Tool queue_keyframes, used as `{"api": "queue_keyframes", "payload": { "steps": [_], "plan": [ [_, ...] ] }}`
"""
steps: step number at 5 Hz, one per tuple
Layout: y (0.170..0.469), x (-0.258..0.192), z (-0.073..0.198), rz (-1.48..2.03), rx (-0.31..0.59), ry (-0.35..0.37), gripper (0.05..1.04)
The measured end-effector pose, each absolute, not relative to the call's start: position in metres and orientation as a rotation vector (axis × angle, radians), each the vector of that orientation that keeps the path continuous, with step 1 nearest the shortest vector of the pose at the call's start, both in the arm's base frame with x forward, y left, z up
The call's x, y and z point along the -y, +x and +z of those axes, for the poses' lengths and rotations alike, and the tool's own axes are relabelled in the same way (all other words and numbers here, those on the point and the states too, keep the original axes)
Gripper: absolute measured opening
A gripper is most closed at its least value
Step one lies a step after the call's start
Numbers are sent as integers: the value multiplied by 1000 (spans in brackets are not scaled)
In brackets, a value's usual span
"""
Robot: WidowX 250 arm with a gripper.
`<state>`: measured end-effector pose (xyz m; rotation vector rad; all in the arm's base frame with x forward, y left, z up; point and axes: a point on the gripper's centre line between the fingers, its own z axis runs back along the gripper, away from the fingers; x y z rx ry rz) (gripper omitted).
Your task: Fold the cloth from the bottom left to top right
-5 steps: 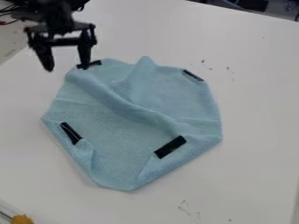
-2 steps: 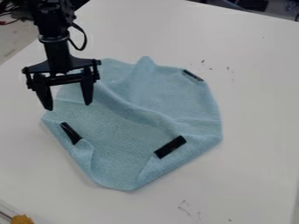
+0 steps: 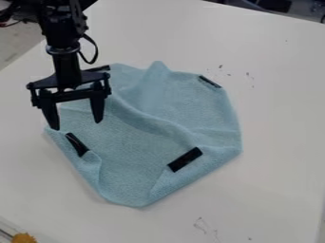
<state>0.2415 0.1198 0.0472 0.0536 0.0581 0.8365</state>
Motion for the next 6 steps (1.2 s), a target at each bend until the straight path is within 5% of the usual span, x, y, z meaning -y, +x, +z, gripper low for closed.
{"api": "queue_keyframes", "payload": {
  "steps": [2, 3, 5, 6],
  "plan": [
    [236, -117, 17, 874, -57, 2, 977],
    [237, -118, 12, 875, -48, -22, 847],
    [234, -121, 7, 868, -60, -43, 272],
    [235, -122, 7, 865, -56, -46, 115]
  ]
}}
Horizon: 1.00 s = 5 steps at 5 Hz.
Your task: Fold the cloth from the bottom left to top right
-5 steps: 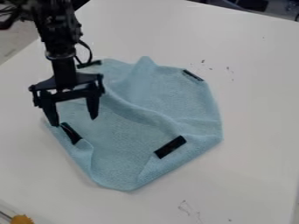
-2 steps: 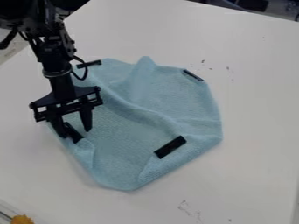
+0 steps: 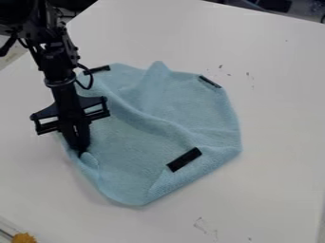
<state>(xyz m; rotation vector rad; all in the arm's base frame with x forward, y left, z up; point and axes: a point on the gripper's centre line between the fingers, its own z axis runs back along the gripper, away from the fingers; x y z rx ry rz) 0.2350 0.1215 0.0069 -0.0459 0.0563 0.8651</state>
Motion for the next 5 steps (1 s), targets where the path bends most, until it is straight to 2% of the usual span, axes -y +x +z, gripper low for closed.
{"api": "queue_keyframes", "payload": {
  "steps": [1, 2, 3, 4, 5],
  "plan": [
    [233, -123, 7, 878, -64, -32, 63],
    [238, -120, 29, 879, -41, 28, 59],
    [255, -114, 52, 876, 4, 46, 59],
    [275, -108, 72, 840, 30, 17, 59],
    [313, -85, 74, 807, 90, -53, 58]
  ]
}}
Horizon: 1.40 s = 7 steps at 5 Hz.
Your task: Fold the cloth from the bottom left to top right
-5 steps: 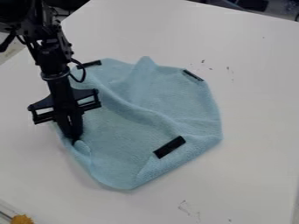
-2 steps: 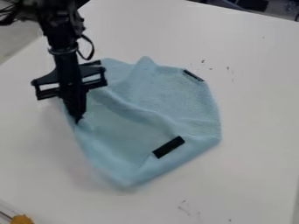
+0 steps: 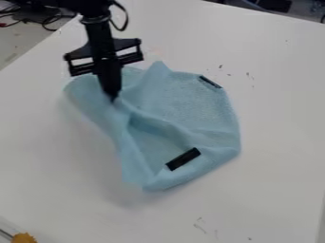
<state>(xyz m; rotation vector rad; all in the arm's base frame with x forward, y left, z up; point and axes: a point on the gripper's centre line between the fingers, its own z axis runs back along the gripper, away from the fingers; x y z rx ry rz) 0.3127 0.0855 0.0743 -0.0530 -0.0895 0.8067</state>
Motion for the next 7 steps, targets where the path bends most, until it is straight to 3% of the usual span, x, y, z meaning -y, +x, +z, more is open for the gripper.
{"api": "queue_keyframes", "payload": {
  "steps": [2, 5, 6, 7],
  "plan": [
    [375, -43, 65, 697, 106, -109, 58],
    [399, -20, 47, 634, 109, -164, 80],
    [398, -20, 38, 641, 93, -186, 235],
    [397, -21, 33, 654, 71, -190, 500]
  ]
}}
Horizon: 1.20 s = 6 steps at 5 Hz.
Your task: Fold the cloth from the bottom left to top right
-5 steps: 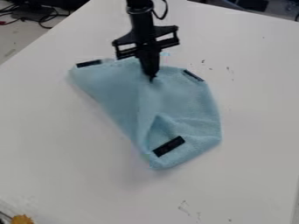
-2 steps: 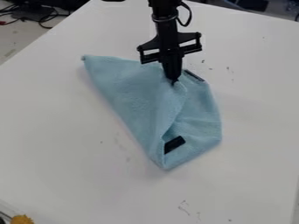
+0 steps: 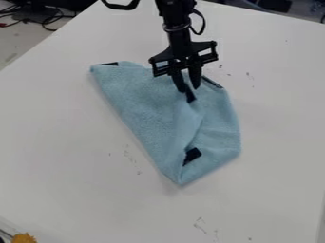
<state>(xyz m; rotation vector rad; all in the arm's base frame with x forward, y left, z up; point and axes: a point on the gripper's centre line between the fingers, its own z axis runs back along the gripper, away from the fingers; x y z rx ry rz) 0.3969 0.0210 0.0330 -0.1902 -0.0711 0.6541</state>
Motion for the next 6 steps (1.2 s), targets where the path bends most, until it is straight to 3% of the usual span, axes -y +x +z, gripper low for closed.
{"api": "queue_keyframes", "payload": {
  "steps": [1, 2, 4, 6],
  "plan": [
    [399, -24, 36, 641, 52, -168, 807],
    [400, -28, 38, 605, 58, -136, 1011],
    [420, -42, 47, 238, 168, -48, 1005],
    [420, -48, 53, 192, 117, -6, 1003]
  ]
}}
